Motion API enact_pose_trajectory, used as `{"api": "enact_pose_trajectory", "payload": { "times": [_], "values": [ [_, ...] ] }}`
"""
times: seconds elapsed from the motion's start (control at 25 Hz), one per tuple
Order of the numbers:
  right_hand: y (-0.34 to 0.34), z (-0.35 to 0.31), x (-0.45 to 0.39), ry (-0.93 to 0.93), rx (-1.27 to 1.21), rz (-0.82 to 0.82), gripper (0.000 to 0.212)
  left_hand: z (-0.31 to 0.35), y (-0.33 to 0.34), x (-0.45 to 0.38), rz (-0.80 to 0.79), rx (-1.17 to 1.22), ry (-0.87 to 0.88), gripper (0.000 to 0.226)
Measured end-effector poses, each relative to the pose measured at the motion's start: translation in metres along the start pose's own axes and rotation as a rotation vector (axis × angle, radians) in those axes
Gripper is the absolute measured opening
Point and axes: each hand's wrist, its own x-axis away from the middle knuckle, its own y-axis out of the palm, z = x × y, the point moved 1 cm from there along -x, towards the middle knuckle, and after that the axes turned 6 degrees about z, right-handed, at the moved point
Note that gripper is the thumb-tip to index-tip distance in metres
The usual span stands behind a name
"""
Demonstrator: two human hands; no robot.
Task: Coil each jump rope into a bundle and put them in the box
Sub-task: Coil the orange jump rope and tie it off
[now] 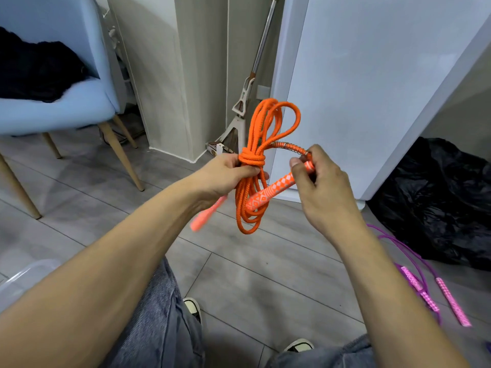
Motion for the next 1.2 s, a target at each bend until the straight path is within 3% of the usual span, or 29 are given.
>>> {"api": "enact_pose_trajectory", "payload": {
  "times": [0.24,0.36,0.56,0.68,0.72,0.8,0.92,1.0,1.12,1.2],
  "values": [
    [0.009,0.026,-0.011,0.21,-0.206,-0.057,0.028,0.003,0.001,0.001,-0.034,0.225,-0.118,0.027],
    [0.017,0.019,-0.006,0.168,-0.226,-0.127,0.024,0.002,0.005,0.002,-0.04,0.215,-0.093,0.021],
    [0.03,0.007,0.006,0.12,0.003,-0.24,0.022,-0.002,0.011,-0.001,0.111,0.206,0.019,0.013],
    [0.031,0.009,0.005,0.36,-0.238,-0.234,0.036,-0.002,0.006,-0.004,0.187,0.288,-0.009,0.01],
    [0.028,0.012,0.003,0.441,-0.297,-0.294,0.041,-0.001,0.004,-0.005,0.216,0.335,-0.022,0.015],
    [0.024,0.025,0.004,0.475,-0.189,-0.504,0.046,0.001,-0.001,-0.007,0.27,0.424,-0.048,0.025],
    [0.042,0.033,0.023,0.446,-0.039,-0.763,0.083,0.002,-0.001,-0.007,0.285,0.516,-0.094,0.016],
    [0.066,0.024,0.033,0.466,-0.233,-0.661,0.088,0.003,0.001,-0.006,0.273,0.539,-0.105,0.009],
    [0.088,0.015,0.03,0.388,-0.533,-0.253,0.034,0.003,0.005,-0.004,0.271,0.57,-0.08,0.006],
    [0.09,0.014,0.025,0.424,-0.648,-0.231,0.016,0.001,0.005,-0.004,0.286,0.551,-0.073,0.006]
  ]
}}
